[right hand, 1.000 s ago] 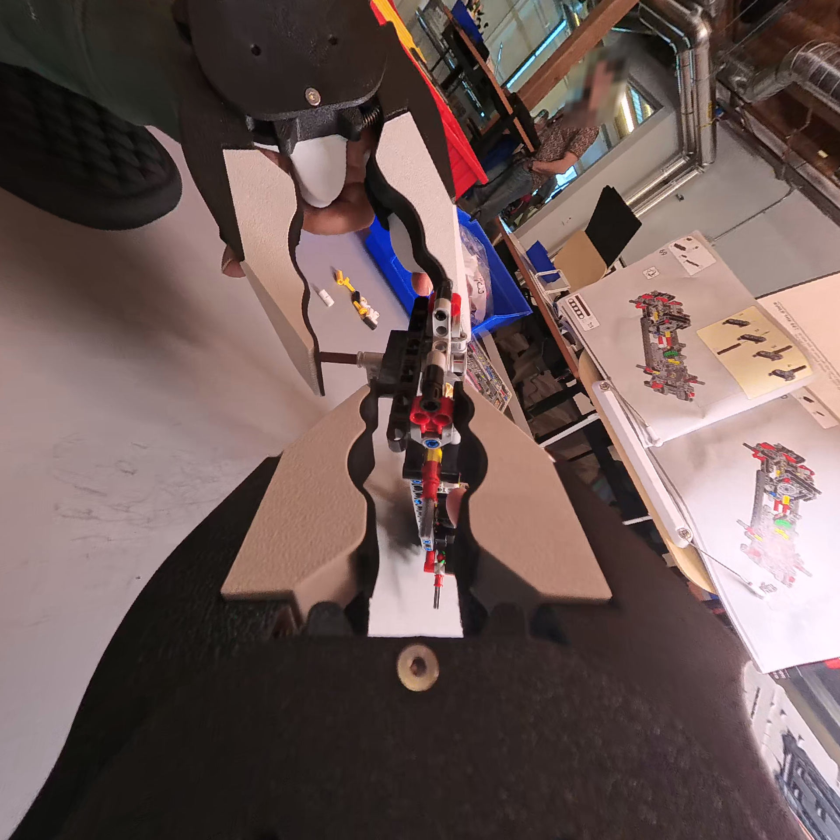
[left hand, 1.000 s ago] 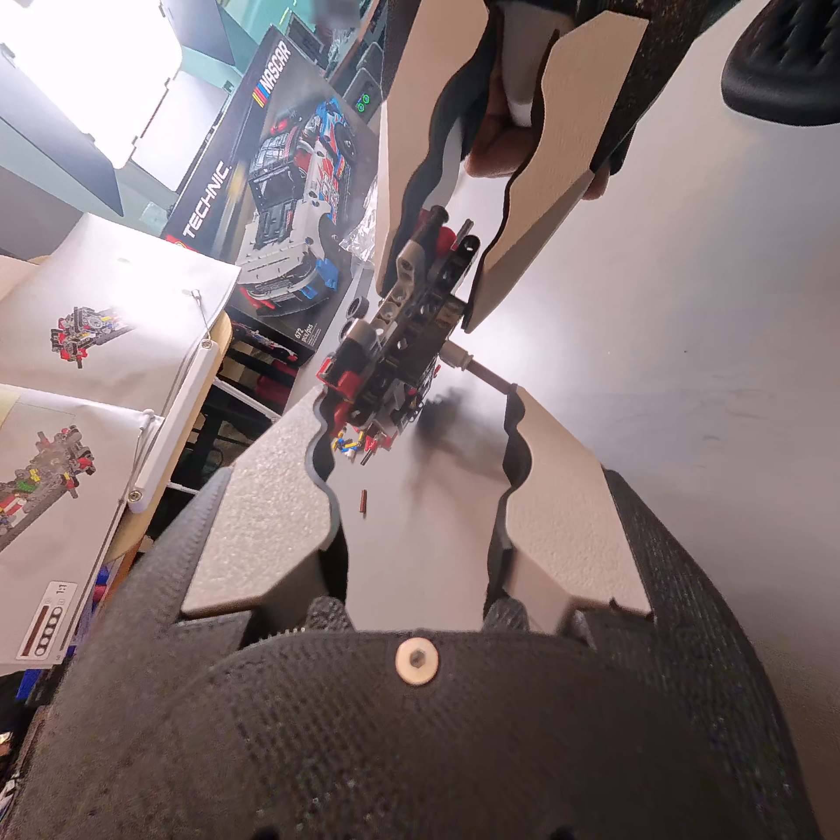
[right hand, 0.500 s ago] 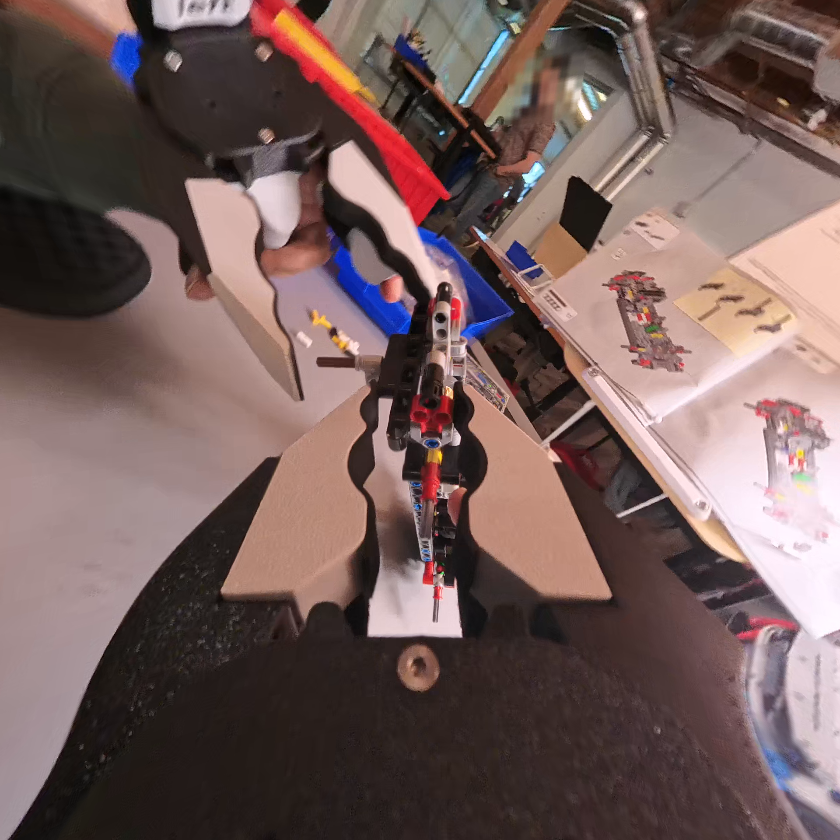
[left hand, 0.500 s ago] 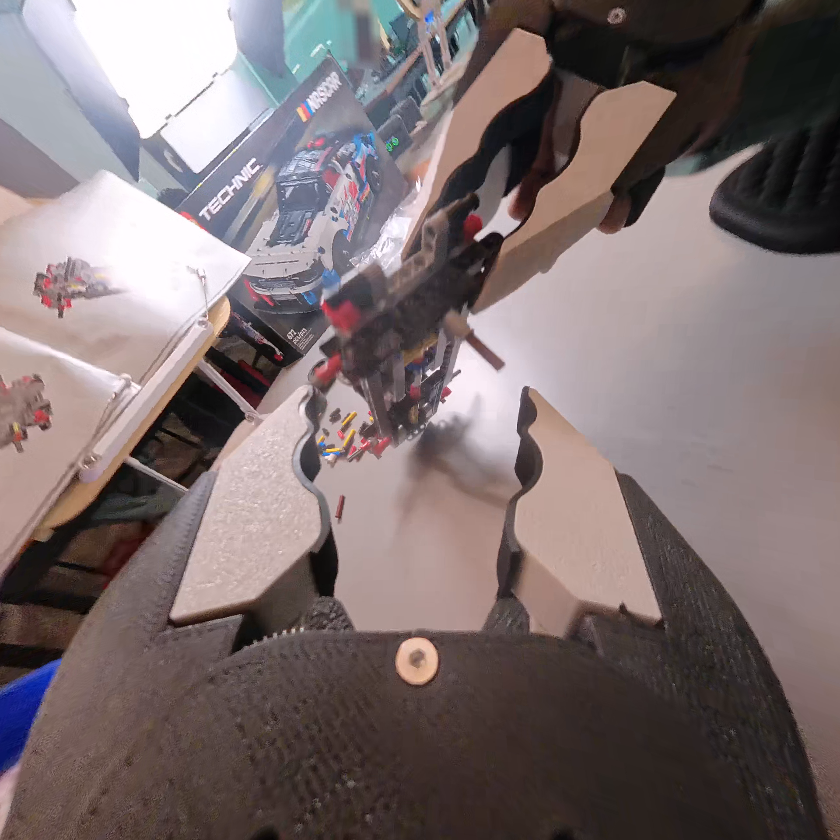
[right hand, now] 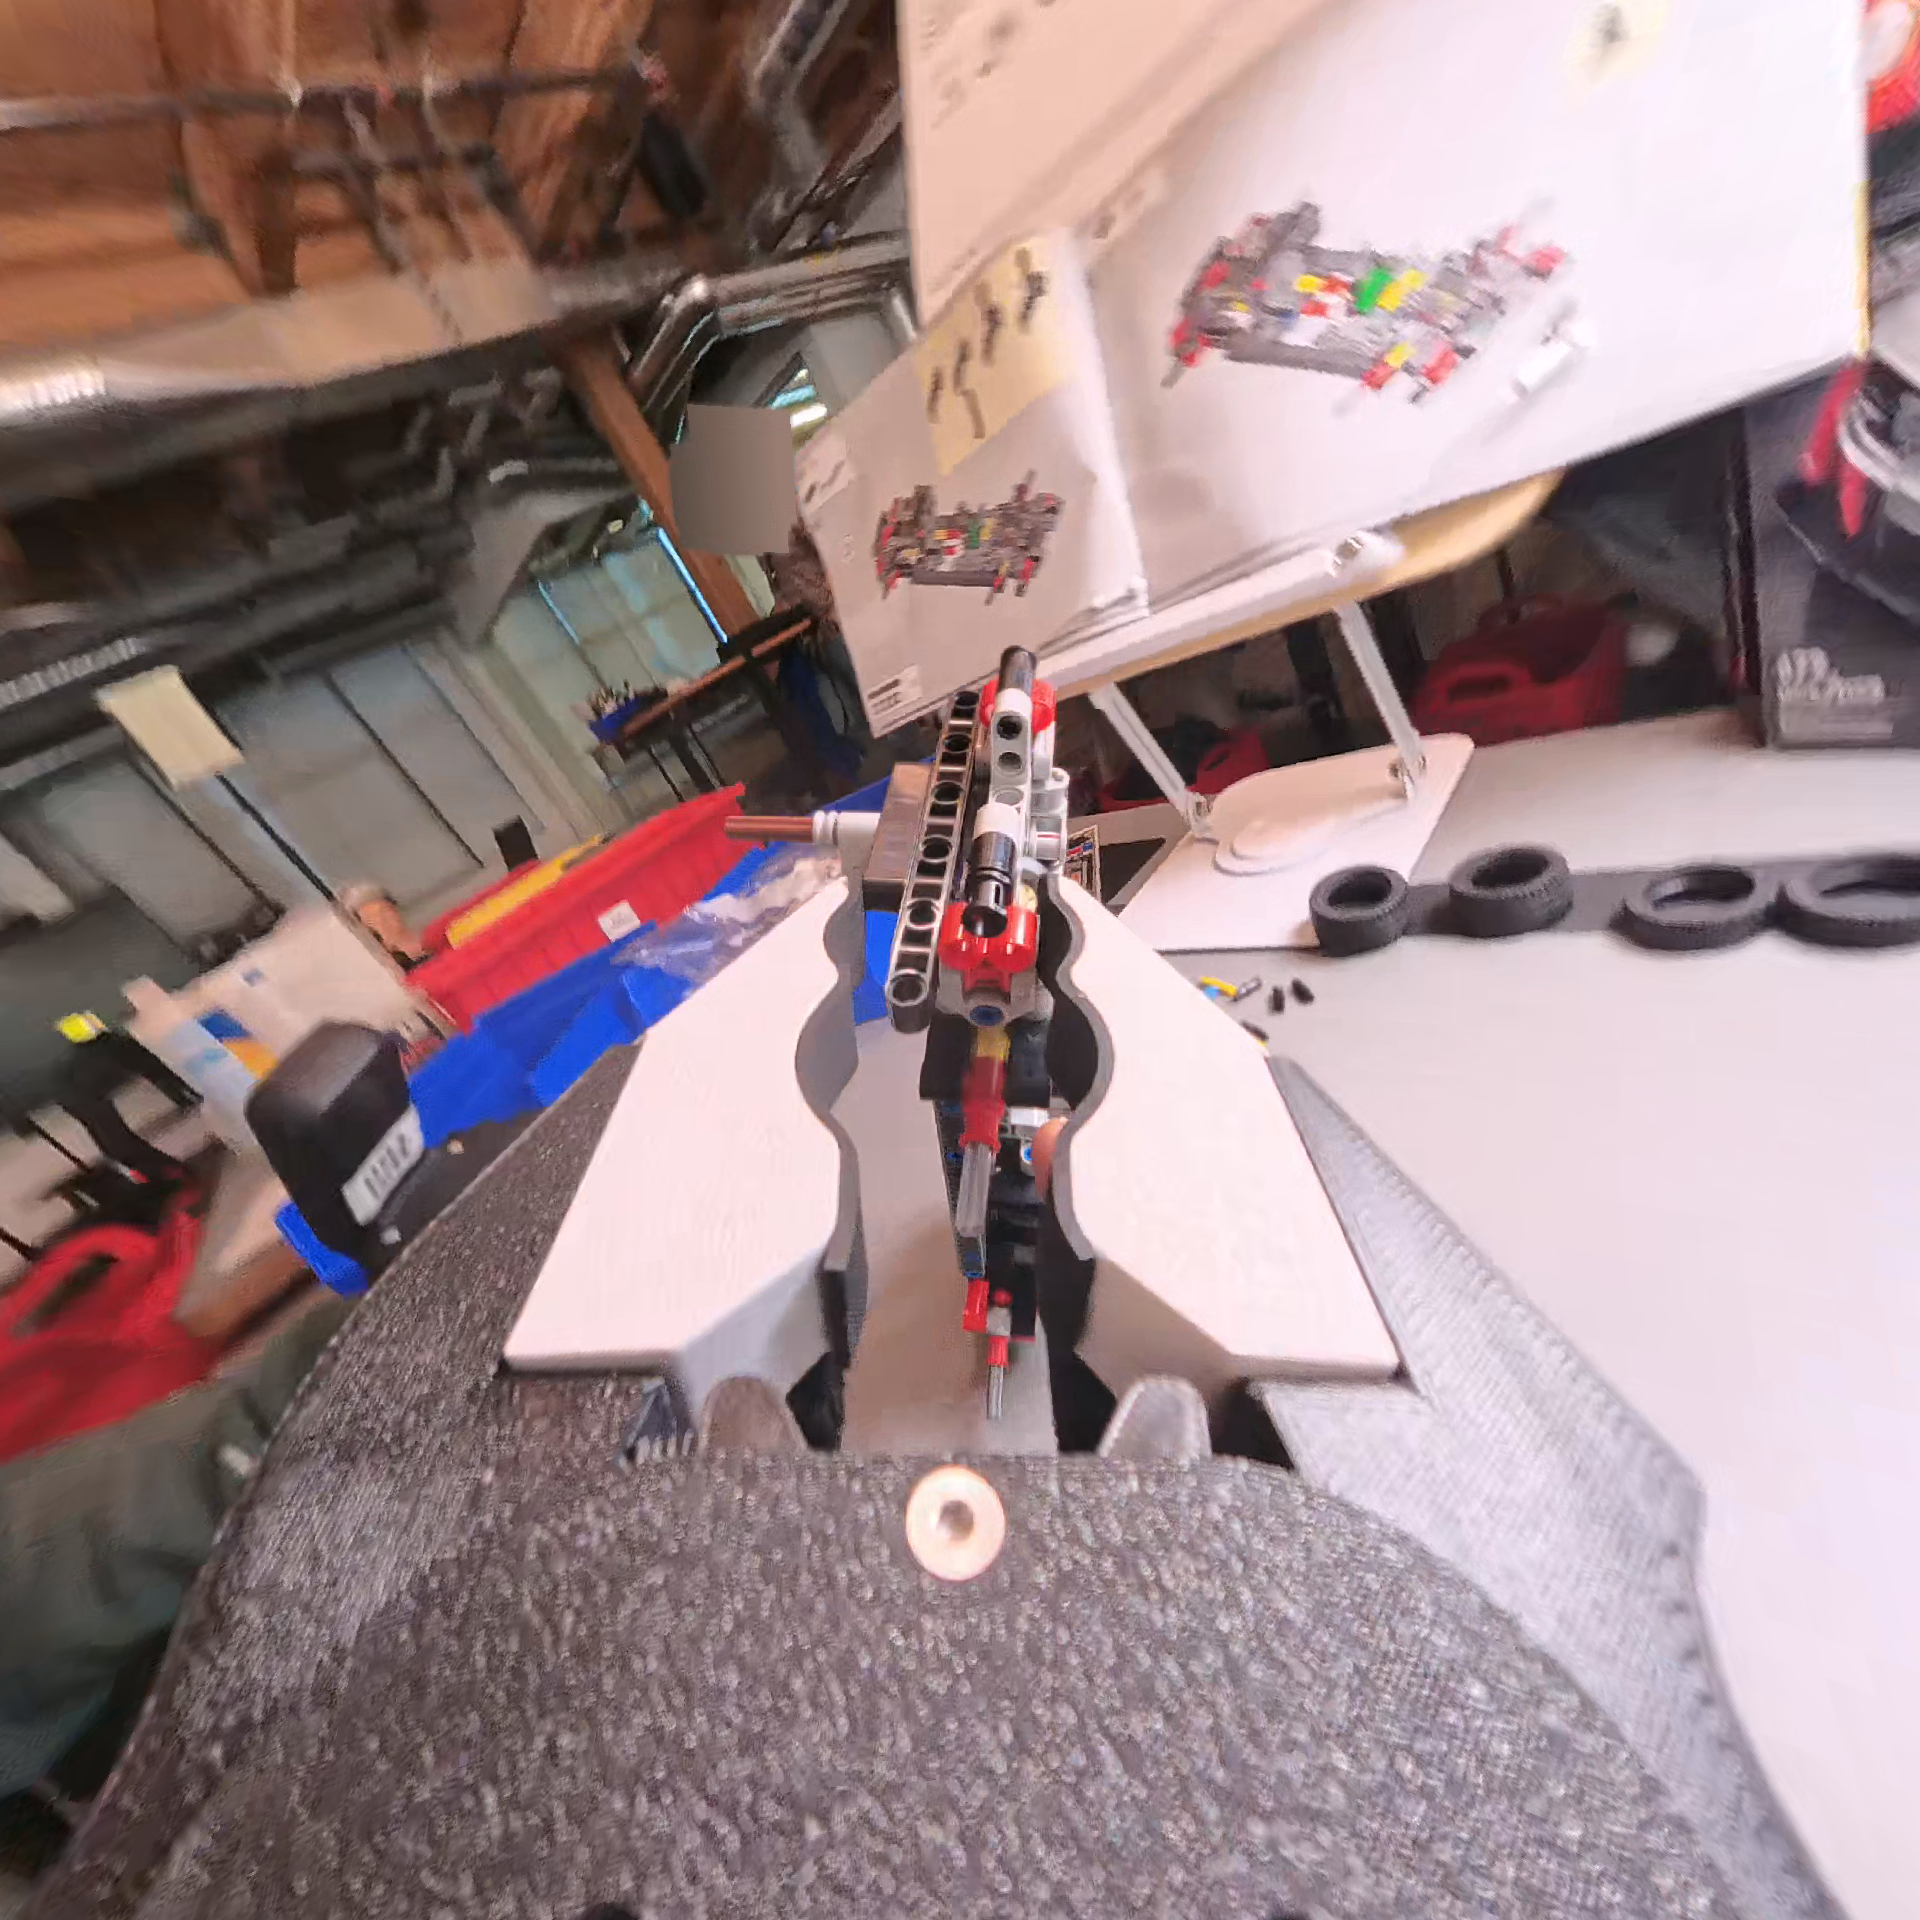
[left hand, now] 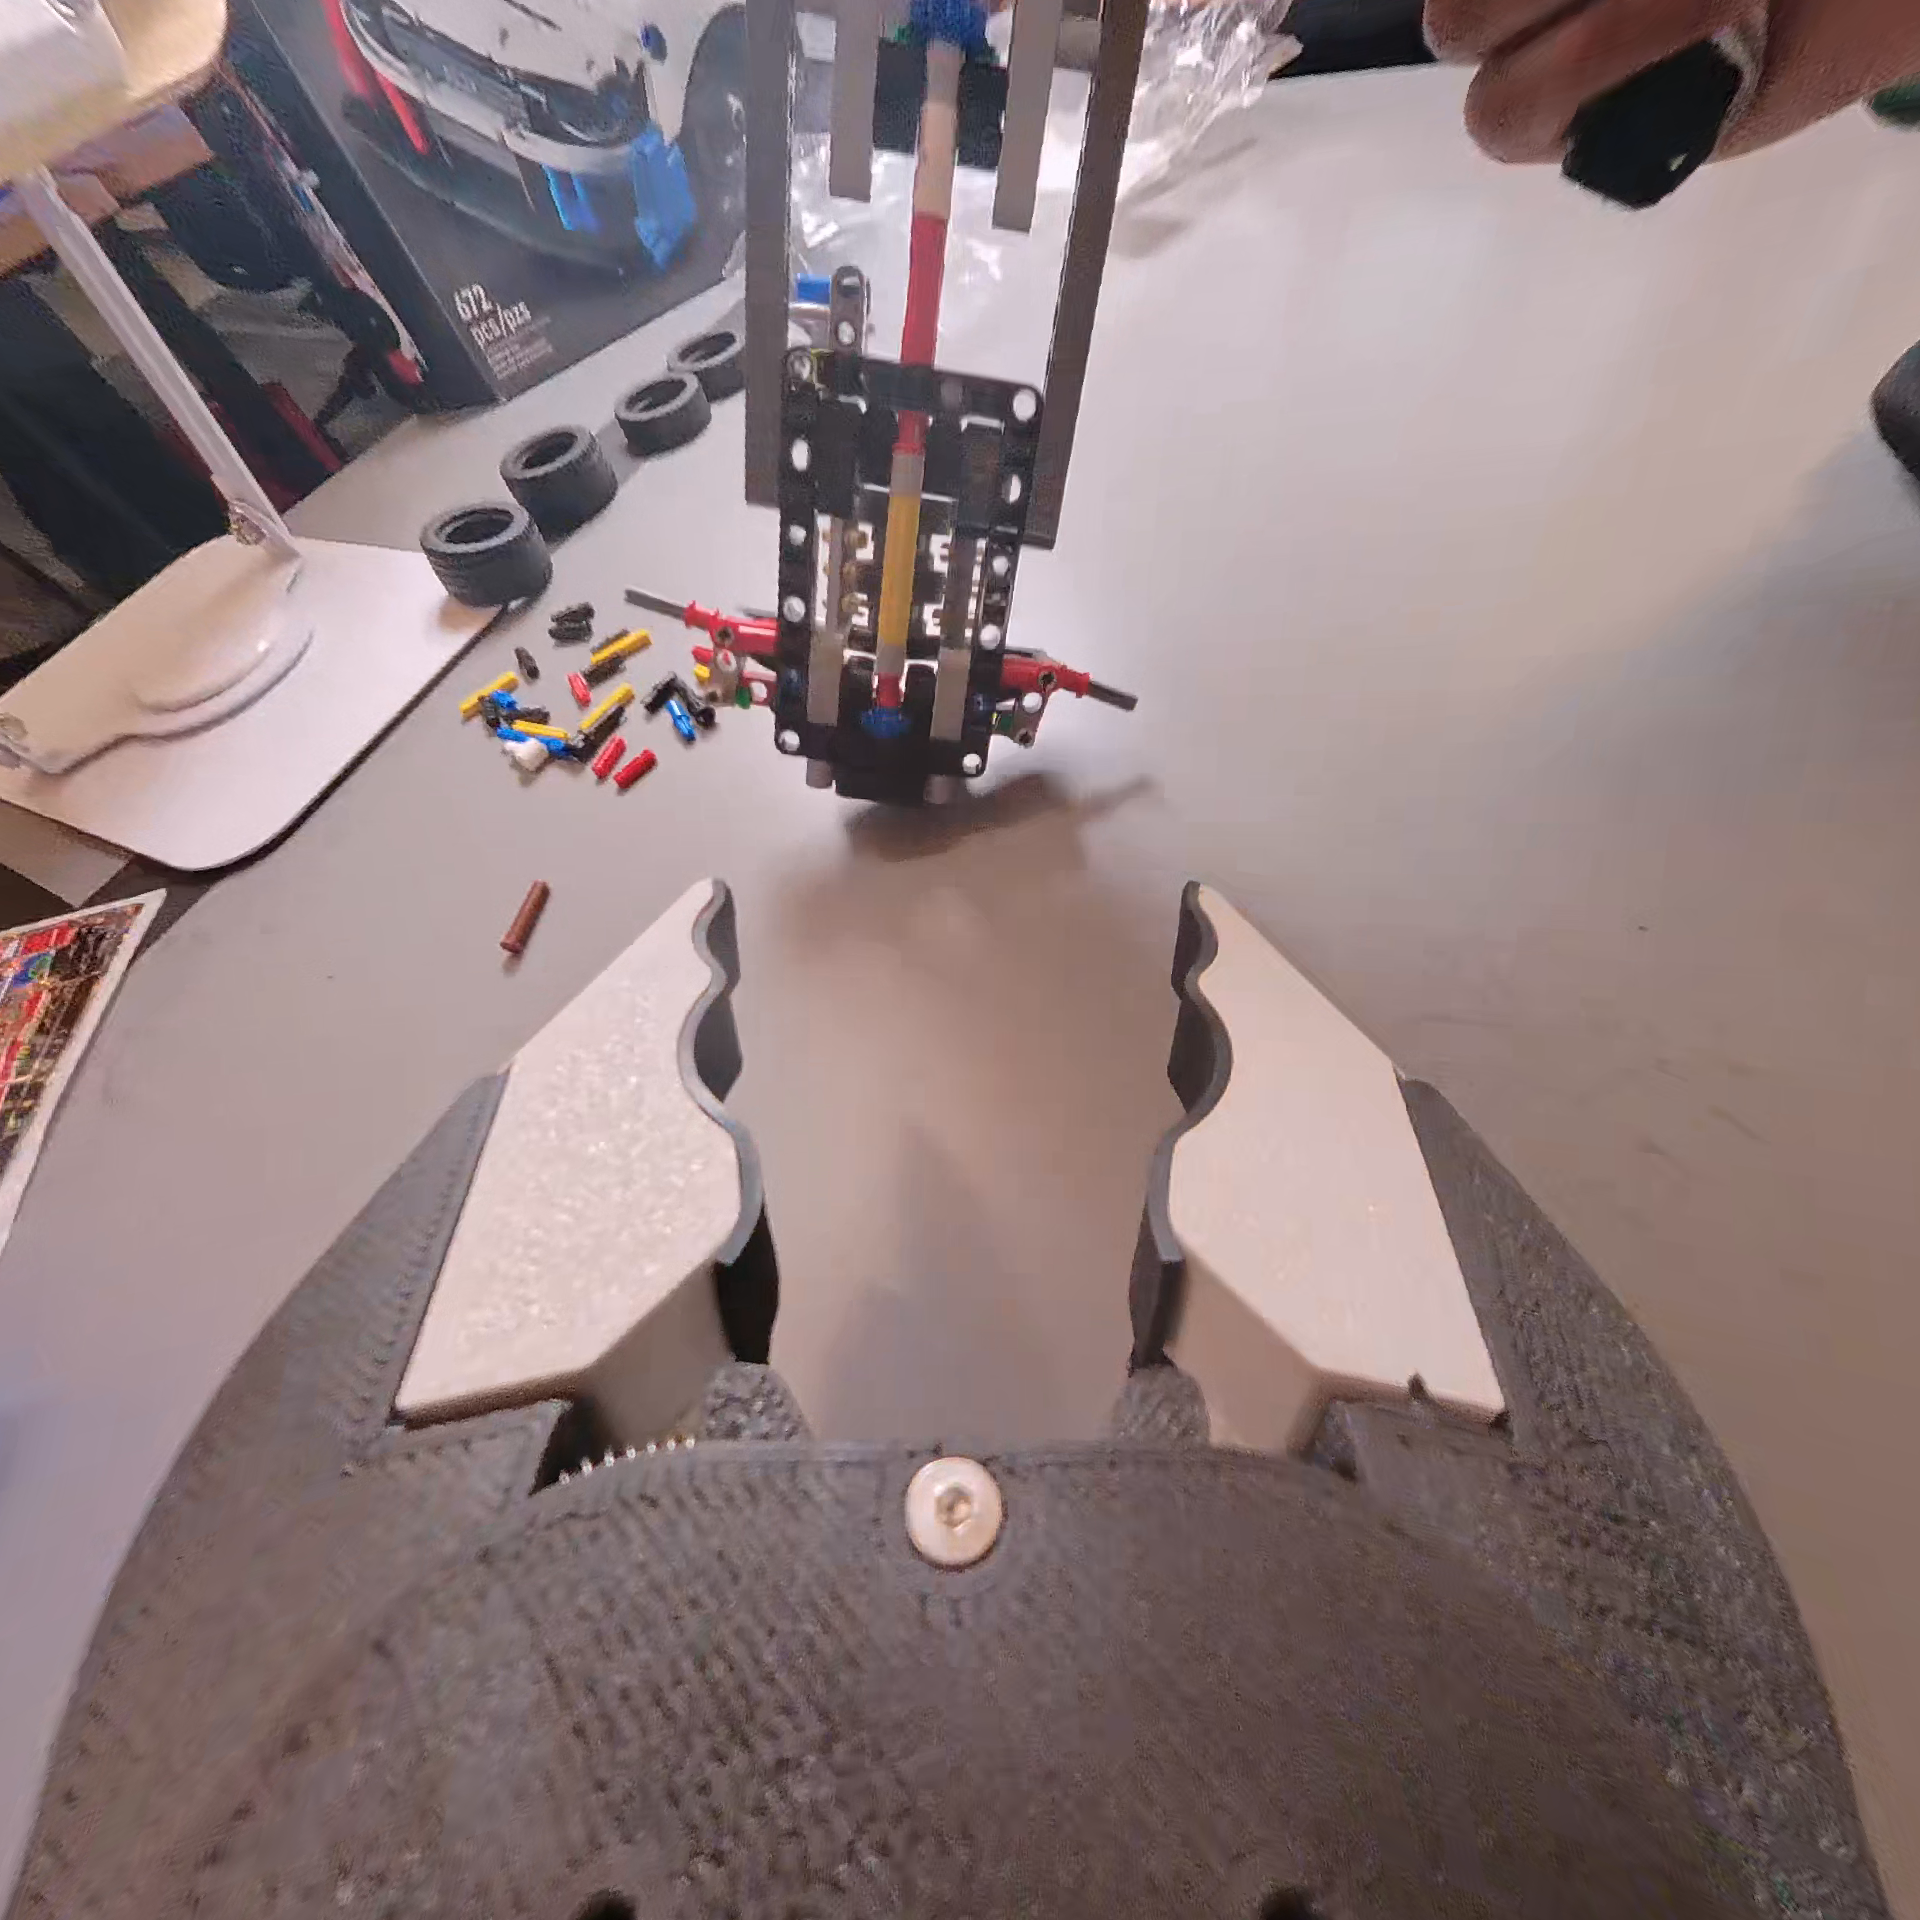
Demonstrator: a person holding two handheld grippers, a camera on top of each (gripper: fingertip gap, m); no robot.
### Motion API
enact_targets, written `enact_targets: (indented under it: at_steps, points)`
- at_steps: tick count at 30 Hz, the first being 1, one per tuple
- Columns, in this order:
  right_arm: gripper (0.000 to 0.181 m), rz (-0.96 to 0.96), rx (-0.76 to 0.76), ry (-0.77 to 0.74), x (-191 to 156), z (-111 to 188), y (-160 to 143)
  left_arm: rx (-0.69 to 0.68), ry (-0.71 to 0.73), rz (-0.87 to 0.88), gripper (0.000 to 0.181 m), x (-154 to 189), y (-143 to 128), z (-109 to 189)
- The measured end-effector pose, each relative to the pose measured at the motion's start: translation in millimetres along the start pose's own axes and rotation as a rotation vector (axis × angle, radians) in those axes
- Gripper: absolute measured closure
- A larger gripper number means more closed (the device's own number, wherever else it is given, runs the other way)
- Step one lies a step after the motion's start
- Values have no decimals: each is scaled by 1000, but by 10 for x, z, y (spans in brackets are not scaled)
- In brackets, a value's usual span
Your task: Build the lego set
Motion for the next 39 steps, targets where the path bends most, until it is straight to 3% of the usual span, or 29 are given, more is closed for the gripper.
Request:
enact_targets:
  at_steps: [8,18,21,25,29,39]
  points:
    - [151,-362,-24,2,582,192,-148,-68,18,26,98,-52,-70,-109]
    - [151,-594,-89,75,641,85,-507,-107,-5,39,89,-106,-135,-144]
    - [152,-630,-136,99,592,44,-627,-131,-22,41,90,-105,-174,-126]
    - [152,-652,-195,122,547,-5,-734,-140,-44,1,107,-75,-210,-75]
    - [154,-660,-251,116,580,-13,-814,-141,-53,-47,112,-75,-222,-11]
    - [152,-471,-464,139,575,-4,-837,-114,-97,-86,113,-116,-251,106]
Point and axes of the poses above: each gripper's, where its closed fingertips meet, z back along the fingers, y out of its top, x = y × z across the jaws, the point moved 9 cm from there along z, back along the fingers, and after that the axes turned 2 degrees about y, right-handed, at the moved point
